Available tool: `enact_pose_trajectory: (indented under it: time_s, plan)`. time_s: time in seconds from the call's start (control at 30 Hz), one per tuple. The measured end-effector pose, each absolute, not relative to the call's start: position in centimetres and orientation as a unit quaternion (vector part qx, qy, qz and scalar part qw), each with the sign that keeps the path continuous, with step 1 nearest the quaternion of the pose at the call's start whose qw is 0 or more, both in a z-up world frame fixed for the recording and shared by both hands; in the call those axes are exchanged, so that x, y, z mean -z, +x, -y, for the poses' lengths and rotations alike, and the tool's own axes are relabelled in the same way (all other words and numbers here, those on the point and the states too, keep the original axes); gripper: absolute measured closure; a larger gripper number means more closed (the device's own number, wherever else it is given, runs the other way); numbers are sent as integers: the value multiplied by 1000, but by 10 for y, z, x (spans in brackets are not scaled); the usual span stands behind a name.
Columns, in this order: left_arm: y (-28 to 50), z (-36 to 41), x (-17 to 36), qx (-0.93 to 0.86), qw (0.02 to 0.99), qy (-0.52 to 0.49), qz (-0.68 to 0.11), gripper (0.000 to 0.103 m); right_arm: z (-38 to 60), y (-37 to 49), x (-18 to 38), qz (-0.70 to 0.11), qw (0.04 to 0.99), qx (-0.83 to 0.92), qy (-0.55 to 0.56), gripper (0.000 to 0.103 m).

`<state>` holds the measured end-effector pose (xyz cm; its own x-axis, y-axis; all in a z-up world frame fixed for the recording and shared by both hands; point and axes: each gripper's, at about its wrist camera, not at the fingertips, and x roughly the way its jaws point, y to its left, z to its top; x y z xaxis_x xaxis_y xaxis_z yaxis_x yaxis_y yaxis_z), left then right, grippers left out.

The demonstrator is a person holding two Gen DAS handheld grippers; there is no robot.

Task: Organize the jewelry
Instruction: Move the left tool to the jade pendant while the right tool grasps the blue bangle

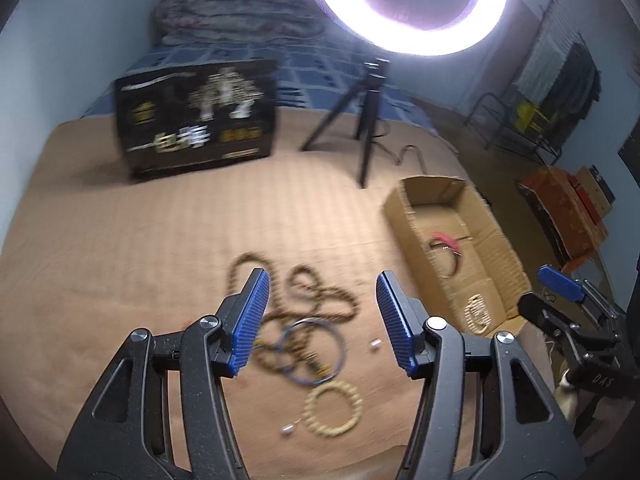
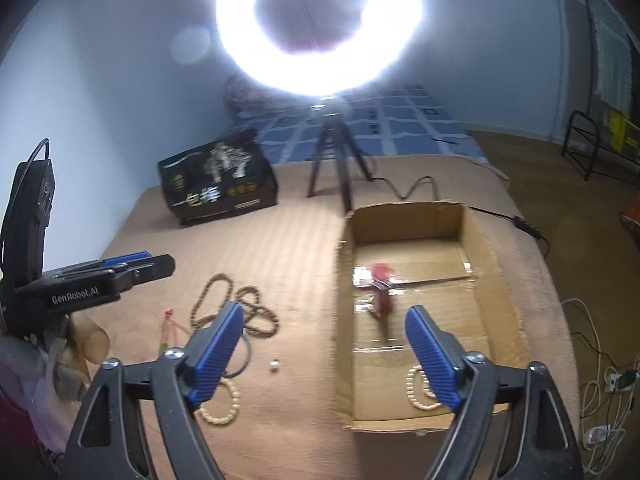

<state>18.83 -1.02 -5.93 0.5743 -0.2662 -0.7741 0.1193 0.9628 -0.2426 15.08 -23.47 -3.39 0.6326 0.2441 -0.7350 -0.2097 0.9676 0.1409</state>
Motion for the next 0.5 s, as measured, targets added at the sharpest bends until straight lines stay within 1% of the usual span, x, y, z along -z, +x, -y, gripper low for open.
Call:
enact_pose_trajectory:
  time_s: [0.27, 0.5]
  plan:
    - [167, -61, 82, 59, 872, -103, -475, 46, 199, 150, 46, -435, 885, -168, 14, 16]
    - [160, -87, 102, 58, 861, -103, -495, 46, 181, 154, 68, -464, 865, -188, 23, 15]
